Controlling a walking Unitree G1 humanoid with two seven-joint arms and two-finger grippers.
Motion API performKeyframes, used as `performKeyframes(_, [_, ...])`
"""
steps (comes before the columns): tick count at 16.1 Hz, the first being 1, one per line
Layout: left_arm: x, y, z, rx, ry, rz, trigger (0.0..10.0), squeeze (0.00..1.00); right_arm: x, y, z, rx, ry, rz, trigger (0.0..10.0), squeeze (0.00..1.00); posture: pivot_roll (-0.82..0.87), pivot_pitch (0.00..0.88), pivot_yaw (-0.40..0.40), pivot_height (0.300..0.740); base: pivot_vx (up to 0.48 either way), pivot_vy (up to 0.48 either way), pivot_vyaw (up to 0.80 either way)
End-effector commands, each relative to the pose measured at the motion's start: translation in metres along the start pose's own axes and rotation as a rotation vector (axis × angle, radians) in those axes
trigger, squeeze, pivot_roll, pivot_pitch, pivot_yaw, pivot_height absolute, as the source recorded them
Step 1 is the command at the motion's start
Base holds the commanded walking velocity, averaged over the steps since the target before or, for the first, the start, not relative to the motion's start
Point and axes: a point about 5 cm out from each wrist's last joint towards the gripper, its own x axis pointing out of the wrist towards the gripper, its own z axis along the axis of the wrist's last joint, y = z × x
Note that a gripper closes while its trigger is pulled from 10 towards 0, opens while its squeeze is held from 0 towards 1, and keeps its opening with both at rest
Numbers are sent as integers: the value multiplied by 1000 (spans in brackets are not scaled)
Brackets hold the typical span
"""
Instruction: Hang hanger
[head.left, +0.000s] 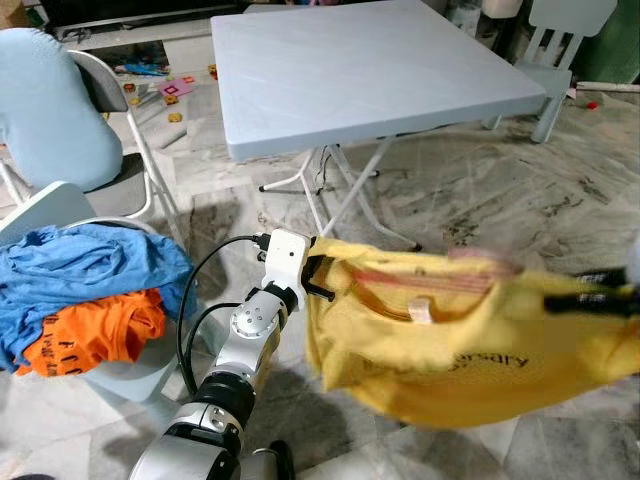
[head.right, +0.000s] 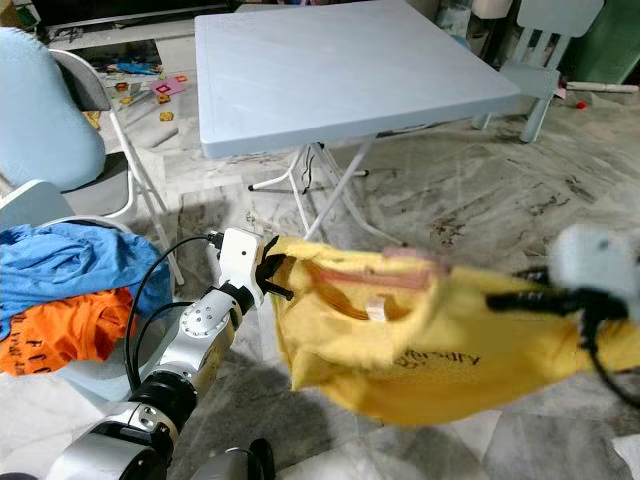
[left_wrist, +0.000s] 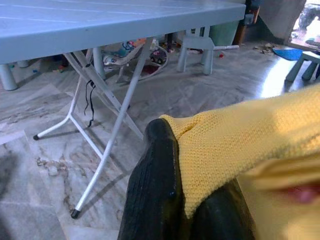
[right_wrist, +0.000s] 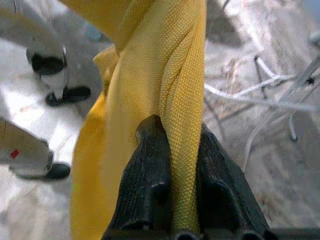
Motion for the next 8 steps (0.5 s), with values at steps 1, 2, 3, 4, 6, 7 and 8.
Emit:
performKeyframes(1, [-6, 11, -6, -13, 26, 40, 0, 0, -14, -5, 4, -22, -31, -31, 10000, 0, -108, 101, 31, 740, 0, 0, 0])
performKeyframes(2, [-7, 10, -8, -16, 41, 32, 0, 0, -18, -8, 7, -11, -71, -42, 10000, 0, -110, 101, 32, 740, 0, 0, 0])
performKeyframes(3, [-8, 8, -13, -22, 69, 9, 0, 0, -24, -12, 14, 0, -134, -57, 10000, 0, -112, 101, 32, 740, 0, 0, 0])
performKeyframes(4, [-8, 7, -15, -25, 81, -9, 0, 0, -29, -13, 18, 8, -175, -63, 10000, 0, -113, 101, 33, 740, 0, 0, 0])
performKeyframes(6, [-9, 3, -17, -31, 92, -30, 0, 0, -36, -17, 25, 33, -249, -82, 10000, 0, -114, 100, 35, 740, 0, 0, 0])
performKeyframes(7, [-9, 1, -18, -34, 95, -37, 0, 0, -37, -18, 25, 50, -269, -95, 10000, 0, -114, 100, 34, 740, 0, 0, 0])
performKeyframes(8, [-8, -1, -19, -46, 97, -39, 0, 0, -37, -20, 24, 82, -309, -119, 10000, 0, -112, 100, 33, 740, 0, 0, 0])
